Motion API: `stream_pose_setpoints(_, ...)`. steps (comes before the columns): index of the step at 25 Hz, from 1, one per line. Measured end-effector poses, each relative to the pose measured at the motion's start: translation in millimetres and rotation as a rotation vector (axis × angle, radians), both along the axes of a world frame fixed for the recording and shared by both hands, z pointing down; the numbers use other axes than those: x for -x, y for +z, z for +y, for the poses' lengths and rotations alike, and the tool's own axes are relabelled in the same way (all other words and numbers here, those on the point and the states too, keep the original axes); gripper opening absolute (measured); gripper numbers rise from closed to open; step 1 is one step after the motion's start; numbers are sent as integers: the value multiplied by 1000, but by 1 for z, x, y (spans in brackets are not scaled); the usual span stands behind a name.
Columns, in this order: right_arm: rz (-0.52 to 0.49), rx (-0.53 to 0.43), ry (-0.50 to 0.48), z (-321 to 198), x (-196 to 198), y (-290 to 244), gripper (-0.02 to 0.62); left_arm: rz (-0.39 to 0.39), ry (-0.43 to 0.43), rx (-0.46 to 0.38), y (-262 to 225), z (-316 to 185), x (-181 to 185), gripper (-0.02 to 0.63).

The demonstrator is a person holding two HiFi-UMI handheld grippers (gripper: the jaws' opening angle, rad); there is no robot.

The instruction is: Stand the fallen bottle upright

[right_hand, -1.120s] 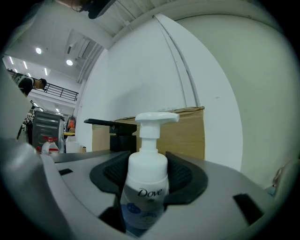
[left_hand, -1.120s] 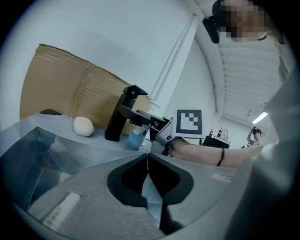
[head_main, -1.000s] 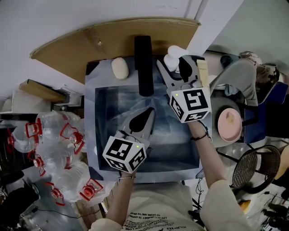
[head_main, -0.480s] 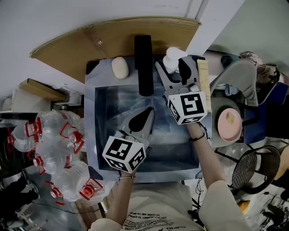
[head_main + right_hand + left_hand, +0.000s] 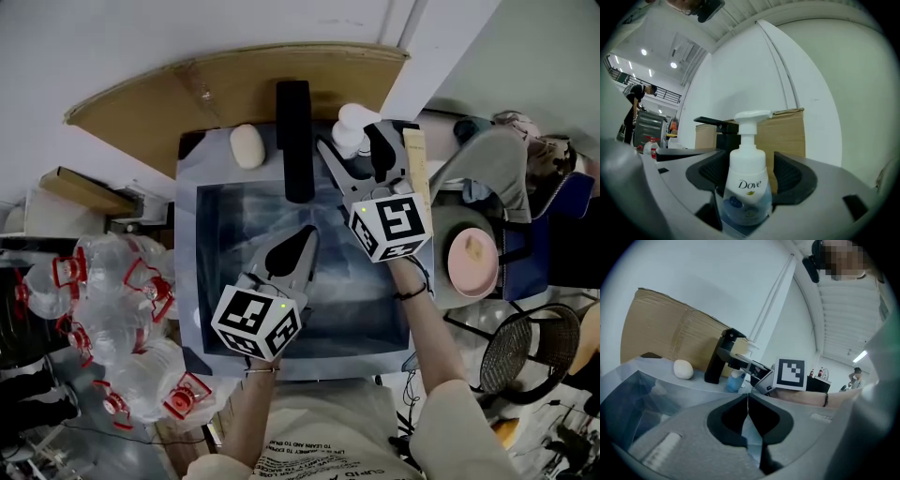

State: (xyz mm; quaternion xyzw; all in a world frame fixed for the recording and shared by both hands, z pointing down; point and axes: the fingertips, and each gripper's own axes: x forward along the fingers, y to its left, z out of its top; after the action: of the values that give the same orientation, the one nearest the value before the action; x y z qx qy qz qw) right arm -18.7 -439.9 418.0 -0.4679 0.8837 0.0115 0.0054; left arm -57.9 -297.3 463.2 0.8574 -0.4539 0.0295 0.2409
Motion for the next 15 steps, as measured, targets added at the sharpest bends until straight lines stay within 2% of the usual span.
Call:
stream_pose_setpoints(6, -23, -4, 4, 14, -9, -15, 304, -4, -5, -26, -11, 5, 2, 25)
stream_pose_setpoints(9, -36, 26, 20, 23, -16, -18, 299, -9, -10, -39, -18, 9, 5, 25)
stream_pose_setpoints(15, -33, 90, 29, 46, -26, -19, 211, -18, -27, -69, -34, 18, 12, 25)
